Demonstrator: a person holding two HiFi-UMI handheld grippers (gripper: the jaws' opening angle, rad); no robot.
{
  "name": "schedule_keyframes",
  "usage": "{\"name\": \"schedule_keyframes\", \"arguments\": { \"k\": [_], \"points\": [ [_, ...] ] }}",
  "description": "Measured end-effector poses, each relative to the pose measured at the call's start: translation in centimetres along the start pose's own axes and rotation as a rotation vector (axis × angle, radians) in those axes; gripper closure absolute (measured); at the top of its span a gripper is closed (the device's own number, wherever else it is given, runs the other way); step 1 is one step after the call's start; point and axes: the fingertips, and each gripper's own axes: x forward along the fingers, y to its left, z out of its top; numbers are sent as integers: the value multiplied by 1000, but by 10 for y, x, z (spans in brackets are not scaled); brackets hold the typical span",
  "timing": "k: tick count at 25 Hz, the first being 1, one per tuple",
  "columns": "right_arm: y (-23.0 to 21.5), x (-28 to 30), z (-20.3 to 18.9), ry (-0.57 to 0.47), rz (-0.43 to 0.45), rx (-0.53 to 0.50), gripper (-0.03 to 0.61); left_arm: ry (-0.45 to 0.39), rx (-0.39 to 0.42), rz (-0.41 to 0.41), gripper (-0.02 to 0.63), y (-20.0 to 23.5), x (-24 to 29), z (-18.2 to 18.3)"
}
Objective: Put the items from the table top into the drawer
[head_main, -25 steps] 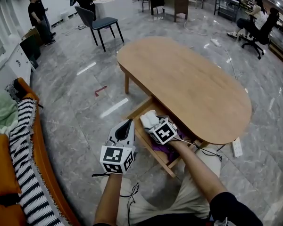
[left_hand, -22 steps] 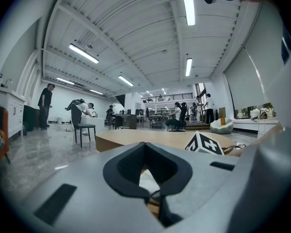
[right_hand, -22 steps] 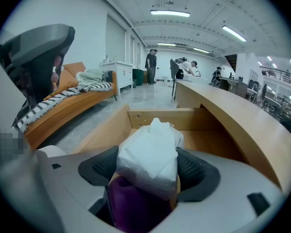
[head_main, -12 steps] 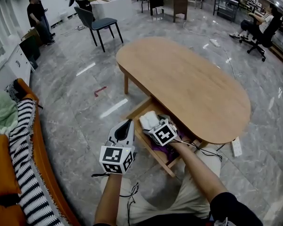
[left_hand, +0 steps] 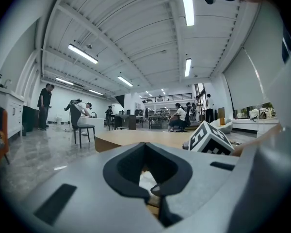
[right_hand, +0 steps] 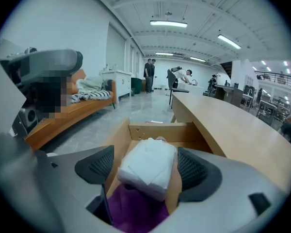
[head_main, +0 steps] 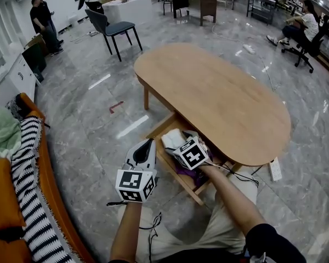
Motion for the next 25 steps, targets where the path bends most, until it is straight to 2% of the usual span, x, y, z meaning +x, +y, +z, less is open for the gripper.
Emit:
{"name": "schedule_keyframes", "arguments": {
  "k": [6, 11, 13, 15, 16, 20, 25],
  "points": [
    [0, -20, 21, -96, 17, 39, 166, -4, -2, -9, 609, -2, 1, 0],
    [2, -36, 33, -145, 0, 19, 181, -3, -2, -15, 609, -5, 3, 0],
    [-1, -45, 40, -177, -30, 20, 240, -4, -4, -19, 609, -5, 4, 1],
    [-6, -55, 50, -228, -87, 8, 394, -4, -4, -20, 609, -6, 4, 1],
    [-8, -61, 56, -254, -114, -3, 442, -3, -4, -20, 609, -6, 4, 0],
    [-11, -79, 67, -322, -146, -9, 519, 1, -6, -23, 609, -9, 6, -3],
    [-8, -94, 77, -389, -151, -21, 551, 0, -6, -24, 609, -9, 8, -3]
  ]
}}
